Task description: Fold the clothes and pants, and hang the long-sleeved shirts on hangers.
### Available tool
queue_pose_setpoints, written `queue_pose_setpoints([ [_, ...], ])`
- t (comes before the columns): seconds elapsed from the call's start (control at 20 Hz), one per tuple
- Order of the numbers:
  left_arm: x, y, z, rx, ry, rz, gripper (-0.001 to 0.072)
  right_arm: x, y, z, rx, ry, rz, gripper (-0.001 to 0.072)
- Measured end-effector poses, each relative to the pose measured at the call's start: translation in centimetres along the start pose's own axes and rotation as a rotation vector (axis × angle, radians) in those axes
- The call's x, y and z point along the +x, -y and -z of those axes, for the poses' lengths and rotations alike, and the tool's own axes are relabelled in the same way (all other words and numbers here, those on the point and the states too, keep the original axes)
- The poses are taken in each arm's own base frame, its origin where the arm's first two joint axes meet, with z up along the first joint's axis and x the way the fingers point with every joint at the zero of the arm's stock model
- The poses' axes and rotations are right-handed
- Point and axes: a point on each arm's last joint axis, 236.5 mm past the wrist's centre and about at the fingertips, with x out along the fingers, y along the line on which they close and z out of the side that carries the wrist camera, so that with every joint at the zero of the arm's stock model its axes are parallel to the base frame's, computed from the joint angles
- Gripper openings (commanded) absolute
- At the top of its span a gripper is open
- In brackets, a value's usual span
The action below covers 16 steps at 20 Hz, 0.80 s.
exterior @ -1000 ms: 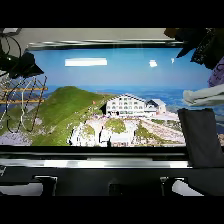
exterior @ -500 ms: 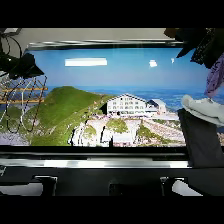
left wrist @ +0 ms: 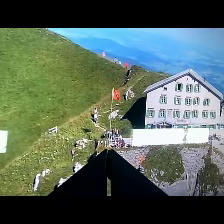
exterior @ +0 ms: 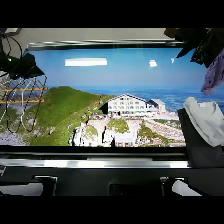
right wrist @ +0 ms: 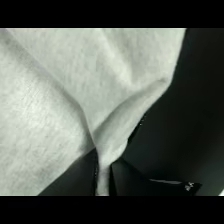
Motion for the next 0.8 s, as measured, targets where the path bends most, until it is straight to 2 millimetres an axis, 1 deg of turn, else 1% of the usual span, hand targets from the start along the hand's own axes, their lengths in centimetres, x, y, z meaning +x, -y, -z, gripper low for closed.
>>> queue_pose_setpoints([
  [0.2, 0.0, 0.0, 0.0, 0.001, 0.000, 0.000, 0.0017, 3.6, 1.8, 1.2, -0.043, -0.040, 0.111, 0.0035],
  [0.35, 0.0, 0.0, 0.0, 0.001, 0.000, 0.000, 0.0017, 5.7, 3.0, 1.8, -0.076, -0.059, 0.179, 0.0035],
  [0.55, 0.0, 0.0, 0.0, 0.001, 0.000, 0.000, 0.0017, 7.5, 4.3, 2.1, -0.108, -0.059, 0.246, 0.0036],
  [0.7, 0.0, 0.0, 0.0, 0.001, 0.000, 0.000, 0.0017, 8.1, 4.5, 1.8, -0.119, -0.045, 0.259, 0.0037],
  [0.75, 0.0, 0.0, 0.0, 0.001, 0.000, 0.000, 0.0017, 8.2, 4.5, 1.8, -0.121, -0.041, 0.260, 0.0057],
  [0.8, 0.0, 0.0, 0.0, 0.000, 0.000, 0.000, 0.0017, 8.3, 4.5, 1.7, -0.122, -0.037, 0.262, 0.0145],
])
